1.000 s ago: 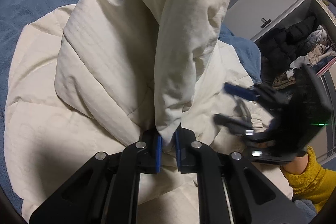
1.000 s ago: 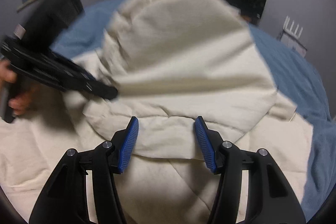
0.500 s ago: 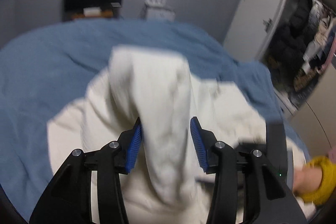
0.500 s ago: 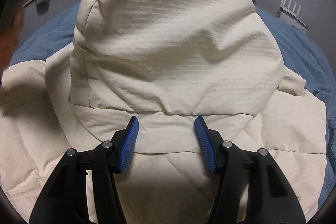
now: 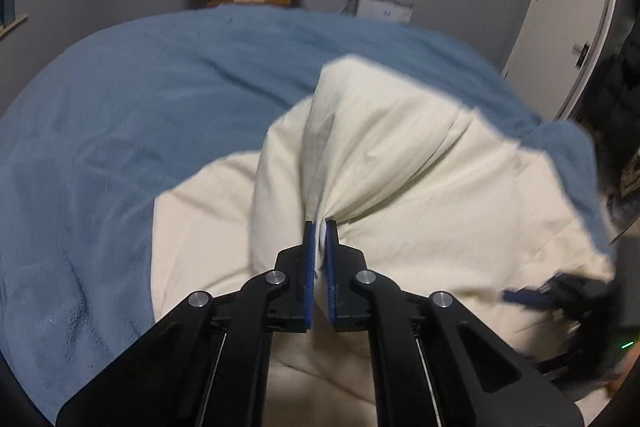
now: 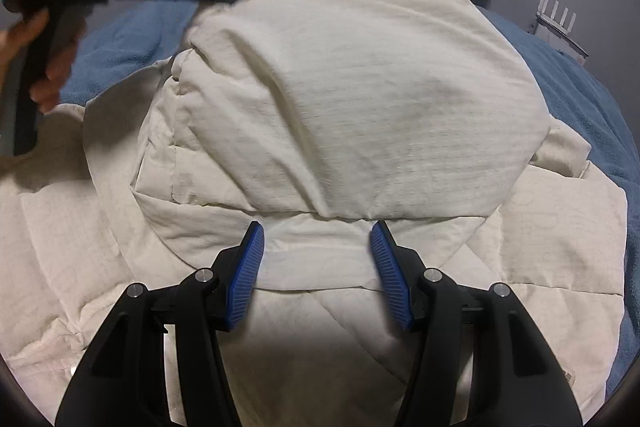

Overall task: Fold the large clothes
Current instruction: 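Regrip the hood with the left tool and lay it onto the jacket front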

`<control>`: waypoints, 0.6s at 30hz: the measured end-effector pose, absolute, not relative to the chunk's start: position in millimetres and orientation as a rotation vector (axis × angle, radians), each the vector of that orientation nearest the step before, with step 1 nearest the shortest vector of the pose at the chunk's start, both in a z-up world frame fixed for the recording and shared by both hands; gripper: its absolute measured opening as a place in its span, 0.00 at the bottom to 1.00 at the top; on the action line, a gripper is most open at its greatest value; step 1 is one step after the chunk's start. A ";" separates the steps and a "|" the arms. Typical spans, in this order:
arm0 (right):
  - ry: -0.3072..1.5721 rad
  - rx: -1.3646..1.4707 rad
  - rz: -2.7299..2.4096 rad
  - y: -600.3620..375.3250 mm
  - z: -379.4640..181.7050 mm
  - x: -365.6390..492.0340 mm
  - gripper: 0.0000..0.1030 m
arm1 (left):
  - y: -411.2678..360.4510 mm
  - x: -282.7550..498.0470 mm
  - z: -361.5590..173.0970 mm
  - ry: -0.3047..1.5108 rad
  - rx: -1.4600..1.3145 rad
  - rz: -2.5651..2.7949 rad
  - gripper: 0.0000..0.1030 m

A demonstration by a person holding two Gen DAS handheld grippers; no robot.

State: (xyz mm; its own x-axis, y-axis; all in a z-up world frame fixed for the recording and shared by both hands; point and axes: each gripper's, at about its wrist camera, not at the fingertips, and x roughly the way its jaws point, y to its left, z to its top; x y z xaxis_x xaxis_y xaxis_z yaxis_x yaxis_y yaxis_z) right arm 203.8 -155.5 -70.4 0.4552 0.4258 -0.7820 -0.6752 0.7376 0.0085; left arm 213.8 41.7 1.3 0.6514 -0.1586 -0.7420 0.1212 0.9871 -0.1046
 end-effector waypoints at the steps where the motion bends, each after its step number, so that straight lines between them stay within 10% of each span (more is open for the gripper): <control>1: 0.859 -0.330 0.693 -154.5 -70.5 203.4 0.51 | 40.1 218.1 -10.7 0.875 -0.022 -0.152 0.06; 18: 0.847 -0.361 0.672 -150.0 -78.2 190.0 0.51 | 59.0 205.7 -31.0 0.844 -0.112 -0.186 0.18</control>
State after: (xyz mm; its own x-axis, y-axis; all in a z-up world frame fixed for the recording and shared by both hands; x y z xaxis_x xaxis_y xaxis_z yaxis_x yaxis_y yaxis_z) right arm 190.0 -150.0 -78.2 0.4765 0.3988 -0.7835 -0.6725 0.7394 -0.0326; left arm 205.7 59.0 -31.0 0.6496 -0.2076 -0.7314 0.1192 0.9779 -0.1718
